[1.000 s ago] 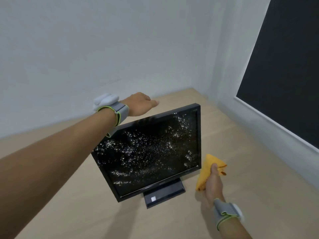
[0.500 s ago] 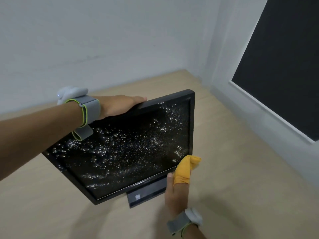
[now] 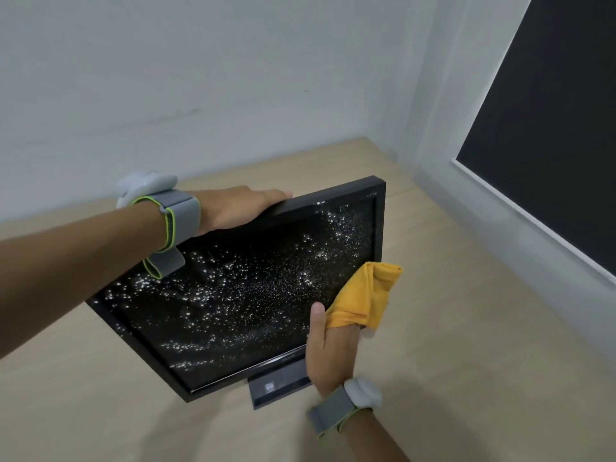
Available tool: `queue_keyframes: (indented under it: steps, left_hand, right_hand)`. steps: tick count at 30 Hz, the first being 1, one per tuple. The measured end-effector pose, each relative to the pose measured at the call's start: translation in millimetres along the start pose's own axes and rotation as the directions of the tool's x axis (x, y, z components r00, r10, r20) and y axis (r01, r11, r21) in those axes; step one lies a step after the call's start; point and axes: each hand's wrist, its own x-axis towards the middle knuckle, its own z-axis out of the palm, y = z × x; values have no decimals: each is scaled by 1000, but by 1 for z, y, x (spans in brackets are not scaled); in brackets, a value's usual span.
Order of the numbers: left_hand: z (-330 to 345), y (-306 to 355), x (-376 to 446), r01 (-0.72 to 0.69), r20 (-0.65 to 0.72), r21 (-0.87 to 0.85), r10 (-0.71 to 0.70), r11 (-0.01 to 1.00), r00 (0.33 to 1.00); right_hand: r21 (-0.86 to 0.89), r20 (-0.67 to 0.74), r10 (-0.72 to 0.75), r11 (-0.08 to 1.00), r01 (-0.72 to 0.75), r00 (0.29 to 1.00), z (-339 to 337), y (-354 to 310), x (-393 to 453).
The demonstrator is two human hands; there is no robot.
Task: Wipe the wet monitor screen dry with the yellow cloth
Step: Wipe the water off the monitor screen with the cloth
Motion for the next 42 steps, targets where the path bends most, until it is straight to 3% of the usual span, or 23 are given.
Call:
queue_keyframes:
  steps: [3,13,16,20,24,27,30,32,38,40,42]
  left_hand:
    - [0,4,-3,13,2,4,-13,1000,1000]
    - [0,6,-8,20,-21,16,-20,1000,1000]
    - [1,6,-6,13,-8,3,-13,1000,1000]
    - [1,8,-7,2,-25,20,-2,1000,1000]
    - [-3,7,-9,32,-28,13,-31,999,999]
    - [-2,7,-10,33,-25,4,-33,999,999]
    - [-1,9,-10,46,-13,-11,-46,999,999]
    - [-2,9,-11,52,-11,-9,-52,999,999]
    - [-2,10,-14,63,5,-9,-63,998,998]
    - [-2,11,-13,64,-3,-14,-65,998,998]
    - [-1,10,-13,54,0,-38,-54,998,999]
  right_hand:
    - [5,-22,-134,991,134,991,0,-21,15]
    - [65,-170,-378,917,393,910,7,-82,49]
    - [-11,-106,-473,880,475,875,1,-74,45]
    - [-108,68,-640,758,643,766,-5,-54,40]
    - [-246,233,-708,621,745,667,-8,-7,35]
    - [-284,229,-712,603,745,664,-19,26,36]
    - [-194,9,-600,783,590,800,-20,17,45]
    - [-154,-89,-537,840,521,839,-14,-3,53]
    - [-208,-235,-595,803,558,769,-3,-61,84]
    - [-188,-208,-633,774,605,746,-2,-71,84]
    - [-180,-95,-729,682,709,678,-4,-73,78]
